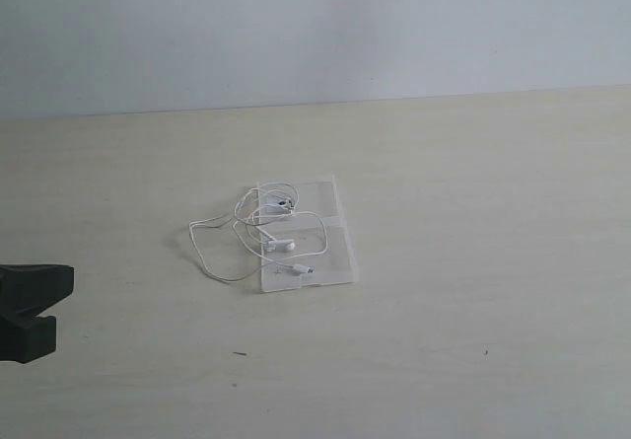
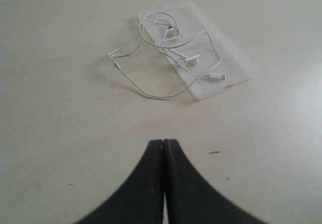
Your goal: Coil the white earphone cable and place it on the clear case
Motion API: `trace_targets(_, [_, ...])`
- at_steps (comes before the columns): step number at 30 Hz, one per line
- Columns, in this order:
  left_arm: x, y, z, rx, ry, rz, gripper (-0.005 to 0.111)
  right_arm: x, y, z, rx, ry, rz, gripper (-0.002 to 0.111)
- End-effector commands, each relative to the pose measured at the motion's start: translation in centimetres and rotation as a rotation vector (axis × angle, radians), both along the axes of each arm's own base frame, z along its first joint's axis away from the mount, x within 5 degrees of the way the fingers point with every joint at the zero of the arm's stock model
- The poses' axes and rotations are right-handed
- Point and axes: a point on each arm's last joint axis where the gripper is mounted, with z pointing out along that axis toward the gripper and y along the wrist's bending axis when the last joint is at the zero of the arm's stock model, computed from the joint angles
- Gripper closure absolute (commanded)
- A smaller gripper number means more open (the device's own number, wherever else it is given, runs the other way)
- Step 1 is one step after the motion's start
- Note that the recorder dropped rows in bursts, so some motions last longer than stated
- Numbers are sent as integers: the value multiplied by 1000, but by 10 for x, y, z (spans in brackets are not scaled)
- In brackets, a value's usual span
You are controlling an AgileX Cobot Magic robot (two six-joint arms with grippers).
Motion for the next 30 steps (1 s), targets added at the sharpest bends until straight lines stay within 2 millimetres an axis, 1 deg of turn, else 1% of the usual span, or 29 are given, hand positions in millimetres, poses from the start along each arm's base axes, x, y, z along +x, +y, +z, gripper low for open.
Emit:
trace_targets(1, [-1,1,-1,4,0,9,107,0,0,-1,-40,-2,15,108])
trace_targets(27, [-1,0,-1,3,0,4,107,0,0,-1,-37,0,15,108])
trace_targets(30, [-4,1,5,-7,-38,0,107,0,0,-1,-37,0,15,108])
